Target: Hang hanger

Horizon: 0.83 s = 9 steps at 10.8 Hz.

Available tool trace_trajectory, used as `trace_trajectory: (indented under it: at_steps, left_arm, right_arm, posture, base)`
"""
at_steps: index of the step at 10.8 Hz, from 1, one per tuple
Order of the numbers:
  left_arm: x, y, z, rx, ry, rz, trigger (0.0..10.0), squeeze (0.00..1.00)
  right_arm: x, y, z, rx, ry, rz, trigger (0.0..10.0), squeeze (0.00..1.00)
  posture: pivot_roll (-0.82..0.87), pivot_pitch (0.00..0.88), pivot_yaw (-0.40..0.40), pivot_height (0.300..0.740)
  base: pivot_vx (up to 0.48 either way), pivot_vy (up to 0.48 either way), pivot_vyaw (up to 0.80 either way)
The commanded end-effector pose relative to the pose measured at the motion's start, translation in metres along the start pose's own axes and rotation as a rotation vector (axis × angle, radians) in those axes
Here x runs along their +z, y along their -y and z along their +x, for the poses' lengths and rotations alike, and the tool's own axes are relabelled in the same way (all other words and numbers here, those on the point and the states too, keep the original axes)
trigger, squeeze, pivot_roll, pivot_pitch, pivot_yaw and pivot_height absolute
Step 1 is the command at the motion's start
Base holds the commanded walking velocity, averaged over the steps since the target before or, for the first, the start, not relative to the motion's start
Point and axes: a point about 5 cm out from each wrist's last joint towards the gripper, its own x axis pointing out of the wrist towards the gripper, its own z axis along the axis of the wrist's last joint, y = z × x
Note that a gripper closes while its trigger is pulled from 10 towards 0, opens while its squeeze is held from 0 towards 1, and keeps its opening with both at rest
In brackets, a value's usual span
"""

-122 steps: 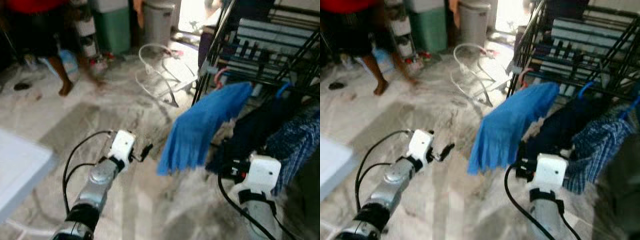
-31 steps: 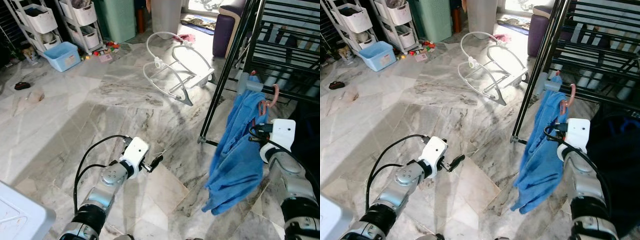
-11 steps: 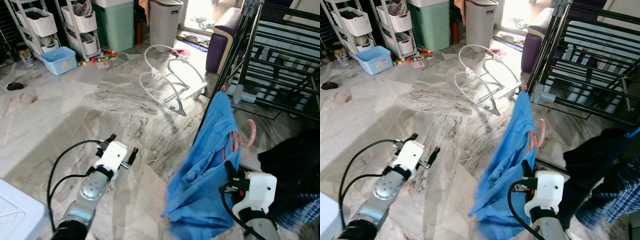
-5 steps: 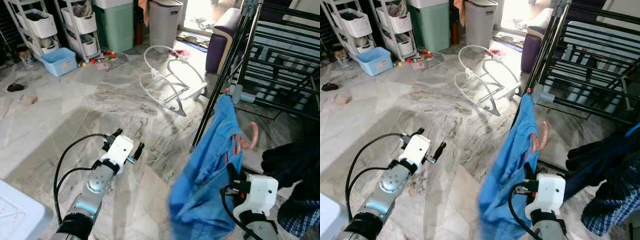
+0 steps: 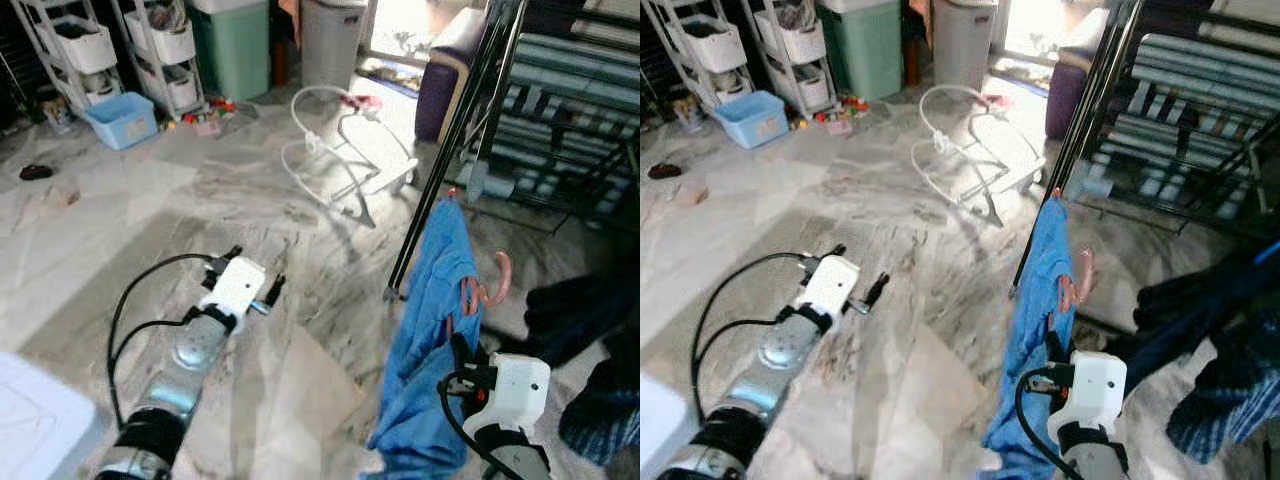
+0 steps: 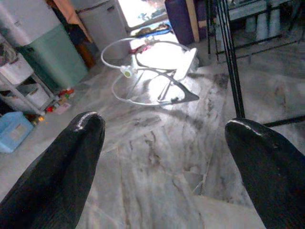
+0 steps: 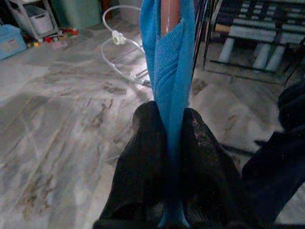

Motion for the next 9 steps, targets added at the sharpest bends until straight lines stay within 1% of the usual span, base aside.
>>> trace_trajectory:
  at_steps: [1, 2, 3, 6, 9]
  left_arm:
    - [-0.002, 0.002, 0.0, 0.001, -0.018, -0.005, 10.0, 0.0]
    - [-0.002, 0.005, 0.001, -0.002, -0.015, -0.011, 10.0, 0.0]
    - [-0.001, 0.007, 0.001, -0.007, -0.013, -0.014, 10.0, 0.0]
    - [0.003, 0.007, 0.007, -0.022, -0.003, -0.014, 10.0, 0.0]
    - [0.004, 0.01, 0.009, -0.022, -0.005, -0.018, 10.0, 0.0]
  right_arm:
    - [-0.004, 0.002, -0.001, -0.004, -0.025, 0.01, 0.0, 0.0]
    - [-0.01, 0.001, -0.002, -0.004, -0.056, 0.037, 0.0, 0.0]
    - [-0.012, 0.0, -0.003, -0.004, -0.065, 0.04, 0.0, 0.0]
    - [-0.012, 0.004, -0.005, -0.027, -0.061, 0.038, 0.0, 0.0]
    - [-0.014, 0.001, -0.004, -0.023, -0.062, 0.045, 0.0, 0.0]
  posture:
    - [0.01, 0.058, -0.027, 0.74]
    - [0.01, 0.057, -0.025, 0.74]
    - [0.01, 0.058, -0.022, 0.74]
    - [0.0, 0.058, -0.006, 0.74]
    - [0.0, 0.06, -0.003, 0.74]
  base:
    - [-0.285, 0.0, 0.0]
    - [-0.289, 0.0, 0.0]
    - [0.274, 0.0, 0.0]
    - [-0.395, 0.0, 0.0]
    - [-0.396, 0.0, 0.0]
